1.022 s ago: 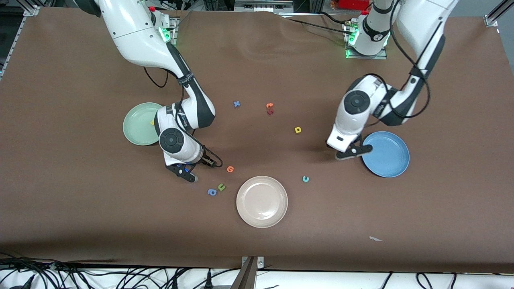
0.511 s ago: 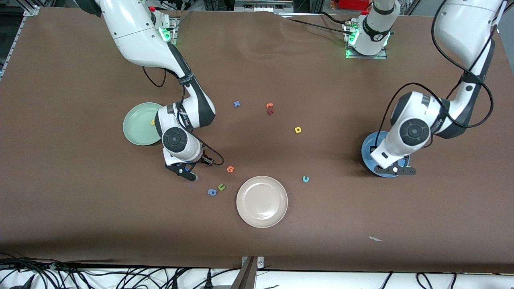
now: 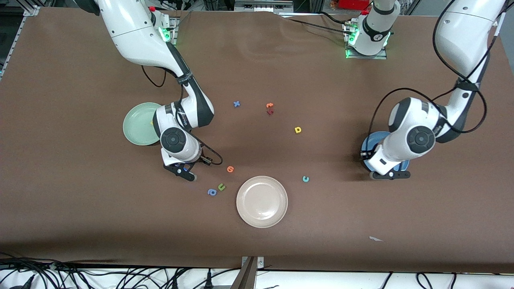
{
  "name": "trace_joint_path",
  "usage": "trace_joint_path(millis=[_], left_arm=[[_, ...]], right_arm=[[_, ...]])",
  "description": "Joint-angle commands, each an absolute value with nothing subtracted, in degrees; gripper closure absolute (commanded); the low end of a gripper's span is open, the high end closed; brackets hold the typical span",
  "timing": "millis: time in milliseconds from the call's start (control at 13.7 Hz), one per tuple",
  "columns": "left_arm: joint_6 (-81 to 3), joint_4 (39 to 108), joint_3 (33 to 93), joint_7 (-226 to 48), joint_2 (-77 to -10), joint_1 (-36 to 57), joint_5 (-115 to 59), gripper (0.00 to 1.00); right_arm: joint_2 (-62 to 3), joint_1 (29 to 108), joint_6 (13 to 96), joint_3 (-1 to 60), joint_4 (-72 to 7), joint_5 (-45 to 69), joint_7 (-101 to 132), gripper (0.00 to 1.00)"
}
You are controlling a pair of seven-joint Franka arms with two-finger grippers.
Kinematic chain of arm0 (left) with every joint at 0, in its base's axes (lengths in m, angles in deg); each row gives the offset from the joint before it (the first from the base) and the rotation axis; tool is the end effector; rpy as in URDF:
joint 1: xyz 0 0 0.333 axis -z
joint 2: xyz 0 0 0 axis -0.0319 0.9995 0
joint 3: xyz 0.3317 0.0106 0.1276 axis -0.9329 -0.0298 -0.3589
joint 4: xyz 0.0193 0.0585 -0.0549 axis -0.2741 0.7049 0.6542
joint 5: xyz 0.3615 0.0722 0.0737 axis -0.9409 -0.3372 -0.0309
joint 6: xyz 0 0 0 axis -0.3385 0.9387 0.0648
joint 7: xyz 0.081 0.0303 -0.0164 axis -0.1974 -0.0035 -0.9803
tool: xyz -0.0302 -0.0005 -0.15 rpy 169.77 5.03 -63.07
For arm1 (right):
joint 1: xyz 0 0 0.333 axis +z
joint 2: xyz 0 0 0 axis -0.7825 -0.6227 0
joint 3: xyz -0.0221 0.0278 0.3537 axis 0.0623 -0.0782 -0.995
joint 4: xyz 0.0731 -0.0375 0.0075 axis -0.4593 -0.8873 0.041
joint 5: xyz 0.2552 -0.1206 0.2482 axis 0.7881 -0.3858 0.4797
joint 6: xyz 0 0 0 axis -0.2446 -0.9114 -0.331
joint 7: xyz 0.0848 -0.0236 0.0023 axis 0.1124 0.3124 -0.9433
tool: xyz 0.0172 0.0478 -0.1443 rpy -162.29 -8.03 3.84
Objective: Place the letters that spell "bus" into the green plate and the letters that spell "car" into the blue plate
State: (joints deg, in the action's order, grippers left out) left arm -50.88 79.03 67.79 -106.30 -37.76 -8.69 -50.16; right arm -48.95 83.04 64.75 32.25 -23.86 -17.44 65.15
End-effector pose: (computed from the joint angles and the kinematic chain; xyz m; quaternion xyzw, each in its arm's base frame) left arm 0.6295 -0.1106 0.2465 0.9981 0.0409 -0.0453 0.0048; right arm 0.6271 0.2961 0.1824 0.9759 -0.2088 -0.0533 0.0350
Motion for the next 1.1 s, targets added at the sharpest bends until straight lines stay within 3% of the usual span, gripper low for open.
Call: trace_joint_path(millis=[0, 292, 438, 511, 584, 657, 1022], left_arm=[[-55.3, 76.9, 67.6, -115.6, -34.8, -2.3, -48.5, 0.00], [-54.5, 65.7, 66.0, -123.4, -26.9, 6.3, -49.2, 0.00], [-54.5, 62.0, 63.0, -123.4, -24.3, 10.4, -49.2, 0.00], [-54.4, 60.2, 62.1, -123.3, -22.7, 11.6, -49.3, 0.00], [-54.2, 57.7, 61.8, -123.3, -21.0, 12.5, -49.4, 0.00], [-53.5, 56.5, 61.8, -123.3, -20.3, 12.9, -49.3, 0.00], [-53.0, 54.7, 61.7, -123.4, -18.3, 13.3, -49.3, 0.00]], right_arm=[[-44.2, 82.5, 55.7, 34.9, -24.4, -18.0, 56.5, 0.80], [-35.8, 82.1, 46.4, 41.9, -32.7, -17.6, 38.6, 0.80], [-31.6, 82.1, 46.5, 45.3, -39.9, -17.6, 31.2, 0.77], [-31.1, 82.1, 47.0, 46.4, -42.5, -17.6, 29.0, 0.65], [-31.1, 82.1, 47.1, 46.9, -43.6, -17.5, 28.9, 0.41], [-31.1, 82.1, 47.0, 47.5, -44.0, -17.3, 28.6, 0.00], [-30.9, 84.1, 45.8, 44.0, -41.5, -15.1, 39.8, 0.00]])
